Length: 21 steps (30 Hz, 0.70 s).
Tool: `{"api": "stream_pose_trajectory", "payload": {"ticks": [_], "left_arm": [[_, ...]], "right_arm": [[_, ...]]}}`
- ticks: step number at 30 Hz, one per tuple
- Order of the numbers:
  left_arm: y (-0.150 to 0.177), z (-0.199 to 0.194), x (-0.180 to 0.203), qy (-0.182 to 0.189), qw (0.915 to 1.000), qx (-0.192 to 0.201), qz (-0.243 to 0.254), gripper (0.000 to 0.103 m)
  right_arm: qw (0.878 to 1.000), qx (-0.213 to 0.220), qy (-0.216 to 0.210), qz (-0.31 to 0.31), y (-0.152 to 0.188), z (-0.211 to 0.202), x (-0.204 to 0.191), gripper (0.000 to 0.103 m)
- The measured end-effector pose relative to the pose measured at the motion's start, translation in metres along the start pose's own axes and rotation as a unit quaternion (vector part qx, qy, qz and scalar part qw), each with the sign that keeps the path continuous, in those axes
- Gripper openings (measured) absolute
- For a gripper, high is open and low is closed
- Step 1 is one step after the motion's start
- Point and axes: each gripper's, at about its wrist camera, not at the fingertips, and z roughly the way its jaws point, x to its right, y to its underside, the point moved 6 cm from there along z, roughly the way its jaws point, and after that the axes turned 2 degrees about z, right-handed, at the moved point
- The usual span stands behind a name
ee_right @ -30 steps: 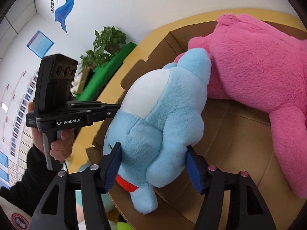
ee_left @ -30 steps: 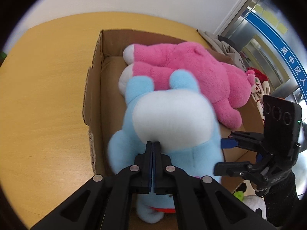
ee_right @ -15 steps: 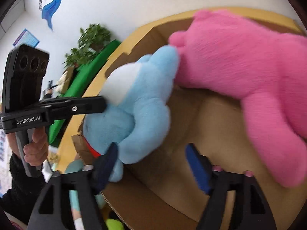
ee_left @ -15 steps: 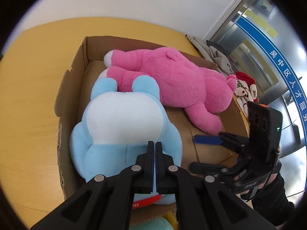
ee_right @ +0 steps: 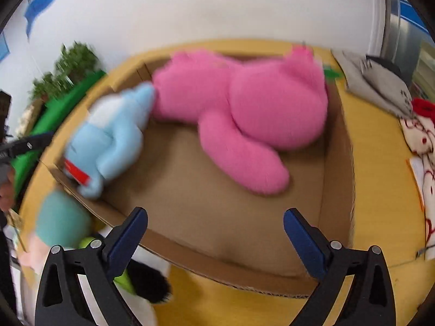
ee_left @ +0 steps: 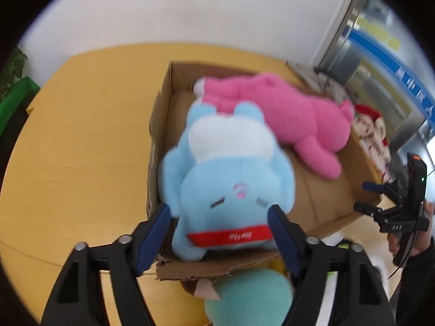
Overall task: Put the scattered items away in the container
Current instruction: 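Lower the light-blue plush into the box beside the pink bear, open both tools, then withdraw both tools and reach to the panda plush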
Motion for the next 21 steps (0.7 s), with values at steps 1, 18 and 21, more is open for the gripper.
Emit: {"api": "stream_pose_trajectory", "payload": {"ticks": [1, 18, 21], "left_arm": [[0.005, 0.004, 0.001, 0.0, 1.0, -0.008, 0.001, 0.061], [0.047, -0.052, 0.044, 0.042, 0.9979, 0.042, 0.025, 0.063], [0.058, -0.06, 0.077, 0.086, 0.9945, 0.042, 0.043, 0.068]], "right_arm": [[1.0, -0.005, -0.004, 0.007, 0.005, 0.004, 0.005, 0.096], [0.999, 0.043, -0.002, -0.01, 0.004, -0.038, 0.028, 0.101], [0.994, 0.079, -0.074, -0.008, 0.018, -0.078, -0.001, 0.103]]}}
